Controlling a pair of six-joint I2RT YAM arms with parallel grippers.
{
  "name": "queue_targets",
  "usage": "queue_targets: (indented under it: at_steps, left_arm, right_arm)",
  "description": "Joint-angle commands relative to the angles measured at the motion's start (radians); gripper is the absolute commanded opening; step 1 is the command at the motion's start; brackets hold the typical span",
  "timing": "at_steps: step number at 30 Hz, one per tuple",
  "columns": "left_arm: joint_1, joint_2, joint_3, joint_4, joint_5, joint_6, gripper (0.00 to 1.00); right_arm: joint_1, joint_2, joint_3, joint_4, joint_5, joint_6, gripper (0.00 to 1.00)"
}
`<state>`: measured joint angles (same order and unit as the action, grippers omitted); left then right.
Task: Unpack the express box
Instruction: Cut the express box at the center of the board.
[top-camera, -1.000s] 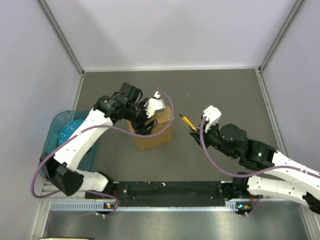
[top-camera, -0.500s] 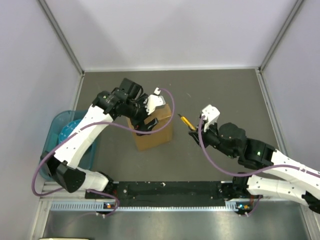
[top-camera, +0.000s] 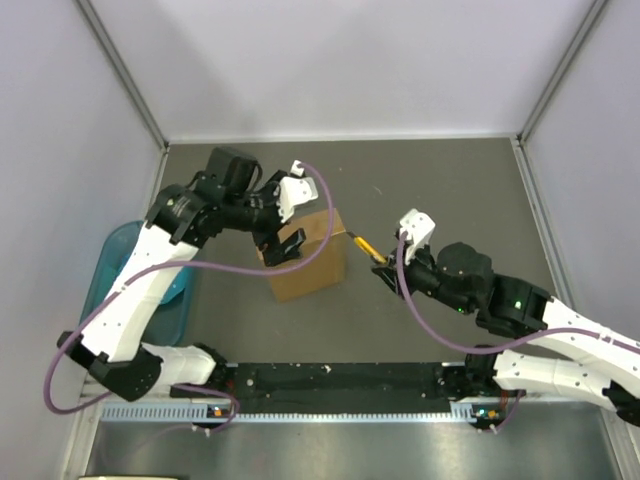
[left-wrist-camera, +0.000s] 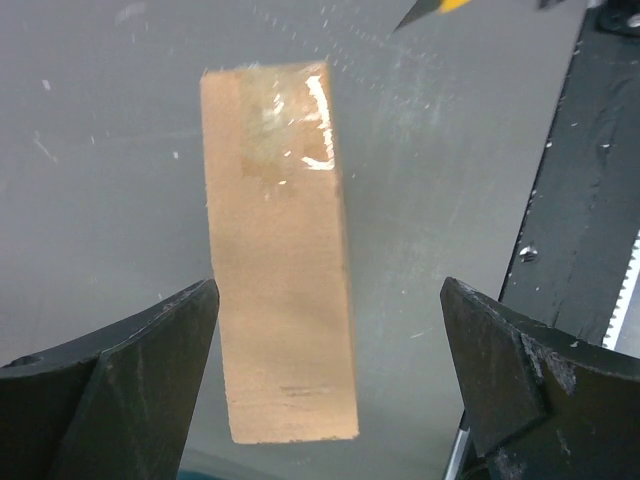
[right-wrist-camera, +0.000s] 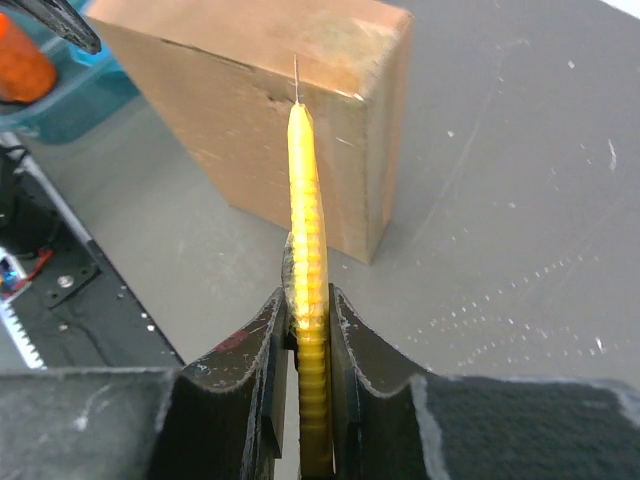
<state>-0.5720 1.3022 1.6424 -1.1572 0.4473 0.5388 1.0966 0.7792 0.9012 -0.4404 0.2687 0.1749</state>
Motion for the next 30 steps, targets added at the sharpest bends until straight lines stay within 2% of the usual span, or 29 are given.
queue_targets:
  at_steps: [1, 6, 9, 11, 14, 21, 22, 23, 25, 26, 27, 29, 30]
  left_arm:
    - [-0.006, -0.101, 0.095, -0.010, 0.236, 0.116, 0.99]
    - [-0.038, -0.081, 0.183, -0.021, 0.402, 0.142, 0.99]
    - [-0.078, -0.020, 0.261, -0.090, 0.473, 0.129, 0.99]
    - [-0.089, -0.008, 0.275, -0.107, 0.539, 0.113, 0.95]
    - [-0.109, -0.007, 0.261, -0.107, 0.547, 0.108, 0.84]
    - [-0.118, 0.003, 0.257, -0.105, 0.534, 0.127, 0.79]
    - [-0.118, 0.003, 0.257, -0.105, 0.531, 0.127, 0.76]
    - [-0.118, 0.005, 0.255, -0.104, 0.530, 0.135, 0.62]
    - [-0.120, 0.005, 0.255, -0.098, 0.515, 0.138, 0.43]
    - [-0.121, 0.006, 0.257, -0.093, 0.510, 0.133, 0.23]
    - [-0.121, 0.006, 0.257, -0.087, 0.504, 0.128, 0.14]
    - [-0.121, 0.006, 0.257, -0.081, 0.492, 0.124, 0.05]
    - [-0.123, 0.006, 0.255, -0.081, 0.490, 0.122, 0.04]
  right_arm:
    - [-0.004, 0.005, 0.109, 0.048, -0.156, -0.032, 0.00]
    - [-0.001, 0.086, 0.215, 0.042, -0.359, -0.066, 0.00]
    - [0.003, 0.129, 0.271, 0.037, -0.396, -0.078, 0.00]
    - [0.005, 0.146, 0.304, 0.028, -0.410, -0.089, 0.00]
    - [0.006, 0.172, 0.343, 0.017, -0.440, -0.101, 0.00]
    - [0.011, 0.235, 0.421, -0.035, -0.503, -0.118, 0.00]
    - [0.013, 0.239, 0.426, -0.040, -0.505, -0.124, 0.00]
    - [0.013, 0.247, 0.430, -0.043, -0.507, -0.126, 0.00]
    - [0.014, 0.255, 0.442, -0.057, -0.517, -0.135, 0.00]
    - [0.014, 0.267, 0.447, -0.061, -0.522, -0.135, 0.00]
    - [0.013, 0.275, 0.458, -0.079, -0.528, -0.138, 0.00]
    - [0.014, 0.282, 0.464, -0.086, -0.534, -0.144, 0.00]
    - [0.014, 0.284, 0.470, -0.086, -0.534, -0.147, 0.00]
